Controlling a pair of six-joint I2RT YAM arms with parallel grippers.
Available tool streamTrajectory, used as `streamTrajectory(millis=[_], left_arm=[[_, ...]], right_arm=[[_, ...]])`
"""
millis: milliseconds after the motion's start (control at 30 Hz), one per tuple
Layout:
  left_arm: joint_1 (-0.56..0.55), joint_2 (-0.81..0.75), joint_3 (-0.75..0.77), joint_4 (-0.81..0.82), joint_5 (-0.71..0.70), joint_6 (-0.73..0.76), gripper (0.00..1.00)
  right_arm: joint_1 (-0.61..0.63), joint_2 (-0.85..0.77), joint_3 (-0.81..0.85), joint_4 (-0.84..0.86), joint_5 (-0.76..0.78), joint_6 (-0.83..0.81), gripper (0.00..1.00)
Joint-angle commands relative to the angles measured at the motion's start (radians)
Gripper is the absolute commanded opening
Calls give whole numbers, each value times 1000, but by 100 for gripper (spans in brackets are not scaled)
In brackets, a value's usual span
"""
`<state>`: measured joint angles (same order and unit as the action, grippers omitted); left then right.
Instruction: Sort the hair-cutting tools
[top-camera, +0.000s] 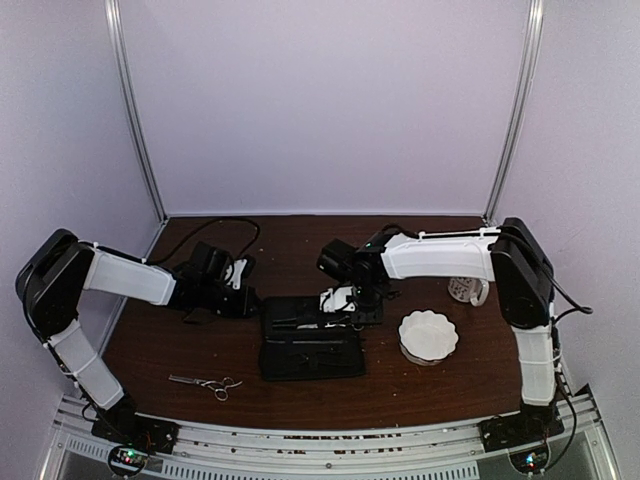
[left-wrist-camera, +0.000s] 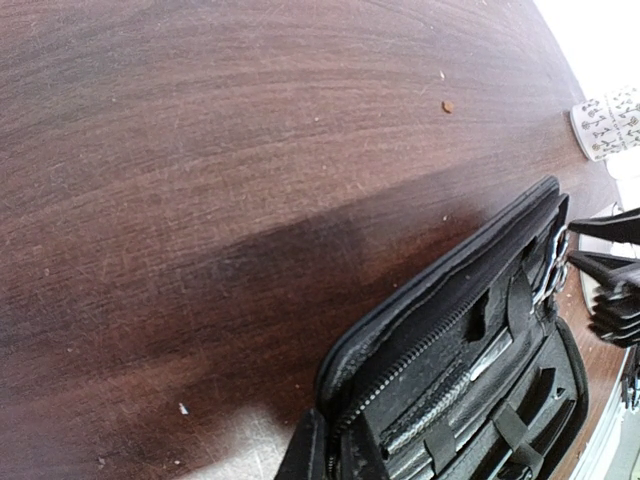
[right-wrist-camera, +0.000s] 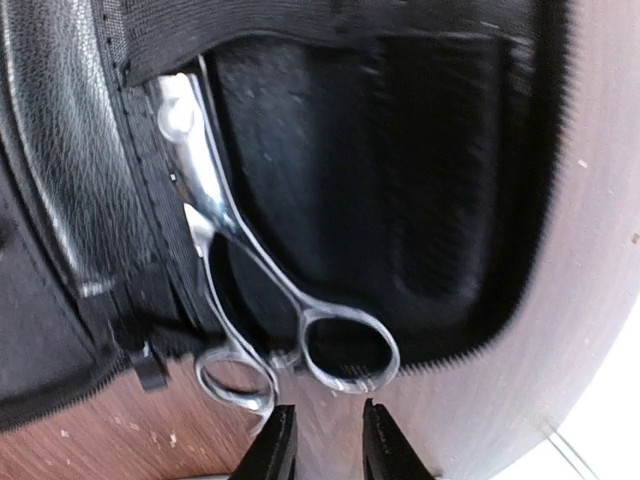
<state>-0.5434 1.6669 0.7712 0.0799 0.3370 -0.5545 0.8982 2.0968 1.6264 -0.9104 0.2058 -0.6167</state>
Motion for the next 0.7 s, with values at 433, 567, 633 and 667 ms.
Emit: streamTrajectory(millis=[433,567,633,667], left_arm=[[-1,-16,-3,19,10,29,3],[0,-20,-5,12,10,32,3],[-2,-24,-8,10,9,34,3],[-1,-24,-9,9,7,35,3]], right_arm=[[10,74,97,-34,-58,53,25],[8,46,74,-38,-12,44,24],[7,8,39,-35,-12,32,23],[7,-12,21,-37,-26,22,23]])
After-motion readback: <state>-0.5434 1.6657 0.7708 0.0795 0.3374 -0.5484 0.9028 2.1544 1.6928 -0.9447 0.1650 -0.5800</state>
